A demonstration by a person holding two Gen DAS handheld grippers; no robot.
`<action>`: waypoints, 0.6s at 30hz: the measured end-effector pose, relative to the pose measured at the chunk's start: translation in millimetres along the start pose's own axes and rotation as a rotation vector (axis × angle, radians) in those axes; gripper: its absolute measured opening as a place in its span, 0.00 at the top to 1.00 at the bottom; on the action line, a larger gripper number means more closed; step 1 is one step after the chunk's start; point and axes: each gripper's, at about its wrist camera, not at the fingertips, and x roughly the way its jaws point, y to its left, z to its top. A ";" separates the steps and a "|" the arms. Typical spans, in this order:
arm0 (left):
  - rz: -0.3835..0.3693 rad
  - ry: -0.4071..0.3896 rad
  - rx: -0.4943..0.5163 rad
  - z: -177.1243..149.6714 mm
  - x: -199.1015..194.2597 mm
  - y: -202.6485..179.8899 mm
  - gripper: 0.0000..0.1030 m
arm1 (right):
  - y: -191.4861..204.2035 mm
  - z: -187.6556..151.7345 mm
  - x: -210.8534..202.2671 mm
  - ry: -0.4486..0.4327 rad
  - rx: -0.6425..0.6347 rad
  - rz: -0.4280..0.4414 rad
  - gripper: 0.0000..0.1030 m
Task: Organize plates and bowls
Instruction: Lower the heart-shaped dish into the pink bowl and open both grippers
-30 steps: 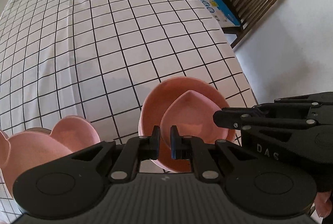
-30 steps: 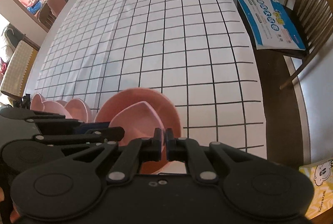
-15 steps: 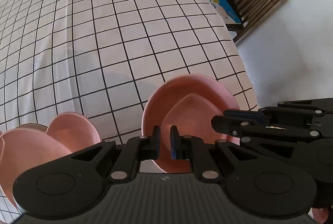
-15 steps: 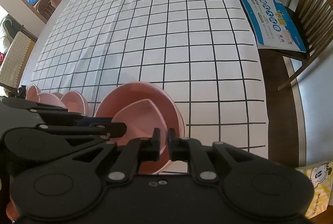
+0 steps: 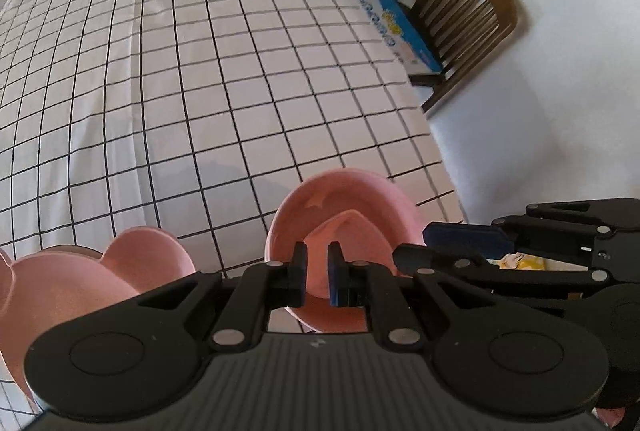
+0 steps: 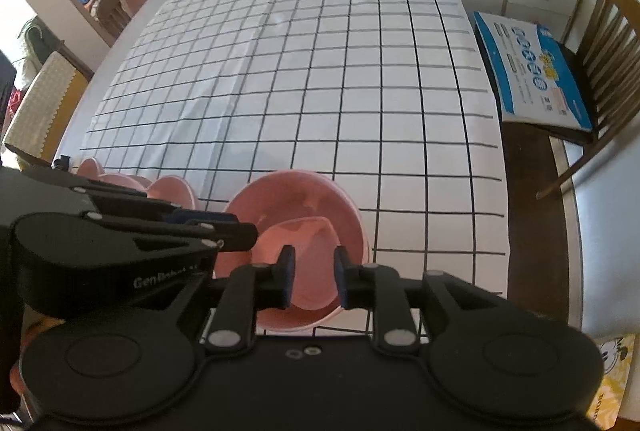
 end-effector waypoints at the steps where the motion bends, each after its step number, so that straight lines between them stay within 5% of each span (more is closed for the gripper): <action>1: -0.006 -0.013 0.004 -1.2 -3.5 -0.4 0.90 | 0.6 0.2 -2.1 -0.006 -0.005 0.000 0.78; 18: 0.047 -0.166 0.078 -23.6 -48.3 -10.0 0.88 | 1.8 -9.9 -32.2 -0.096 -0.030 0.006 0.48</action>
